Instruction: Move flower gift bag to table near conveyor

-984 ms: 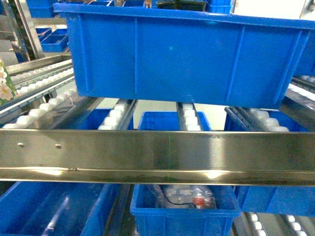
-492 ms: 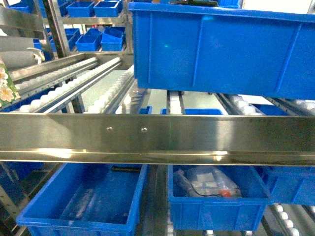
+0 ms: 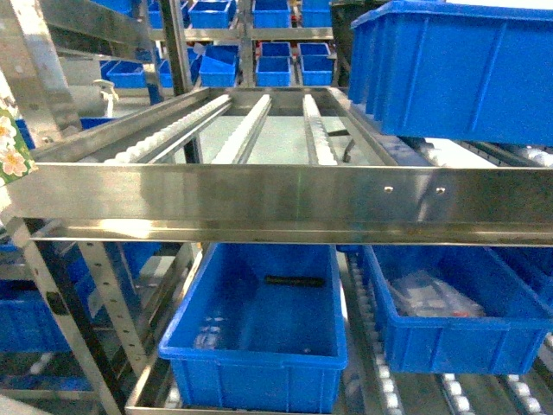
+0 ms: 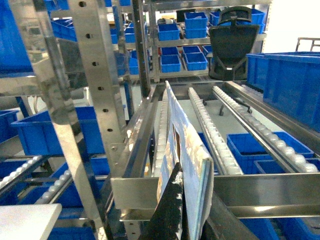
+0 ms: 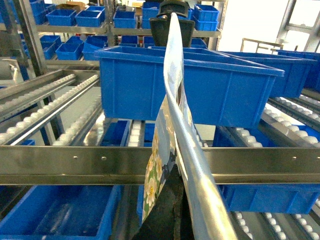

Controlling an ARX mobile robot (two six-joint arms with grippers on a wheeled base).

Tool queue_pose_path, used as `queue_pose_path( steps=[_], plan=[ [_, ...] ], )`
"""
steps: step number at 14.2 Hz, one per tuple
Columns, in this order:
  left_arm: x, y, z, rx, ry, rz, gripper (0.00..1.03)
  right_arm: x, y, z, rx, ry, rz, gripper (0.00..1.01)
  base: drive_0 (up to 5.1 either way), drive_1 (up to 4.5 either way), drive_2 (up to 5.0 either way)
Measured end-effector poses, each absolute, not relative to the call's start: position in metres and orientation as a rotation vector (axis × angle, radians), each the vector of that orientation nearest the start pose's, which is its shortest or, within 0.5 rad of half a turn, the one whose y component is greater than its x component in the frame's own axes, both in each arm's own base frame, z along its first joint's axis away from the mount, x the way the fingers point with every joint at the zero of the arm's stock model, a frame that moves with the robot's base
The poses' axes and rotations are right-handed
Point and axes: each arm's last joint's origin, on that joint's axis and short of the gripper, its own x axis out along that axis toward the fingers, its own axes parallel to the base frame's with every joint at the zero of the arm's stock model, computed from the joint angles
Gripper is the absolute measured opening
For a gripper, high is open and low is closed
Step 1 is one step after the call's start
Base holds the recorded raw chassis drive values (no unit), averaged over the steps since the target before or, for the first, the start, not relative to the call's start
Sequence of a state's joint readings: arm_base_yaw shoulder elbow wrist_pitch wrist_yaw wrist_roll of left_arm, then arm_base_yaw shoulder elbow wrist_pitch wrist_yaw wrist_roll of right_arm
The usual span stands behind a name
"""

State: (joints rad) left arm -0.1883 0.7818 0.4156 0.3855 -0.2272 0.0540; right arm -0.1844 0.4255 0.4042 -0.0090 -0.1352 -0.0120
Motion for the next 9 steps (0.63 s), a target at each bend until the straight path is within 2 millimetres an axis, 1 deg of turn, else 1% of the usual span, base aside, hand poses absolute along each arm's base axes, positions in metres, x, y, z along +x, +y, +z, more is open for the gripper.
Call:
queue_pose_path(
  steps=[9],
  plan=[
    [0.1767,-0.027,0.2596,0.05,-0.018,0.039,0.02,0.1207,-0.0185,0.2643,-0.008,0.029,-0.049,0.02,-4.6,0.72,3.9]
  ],
)
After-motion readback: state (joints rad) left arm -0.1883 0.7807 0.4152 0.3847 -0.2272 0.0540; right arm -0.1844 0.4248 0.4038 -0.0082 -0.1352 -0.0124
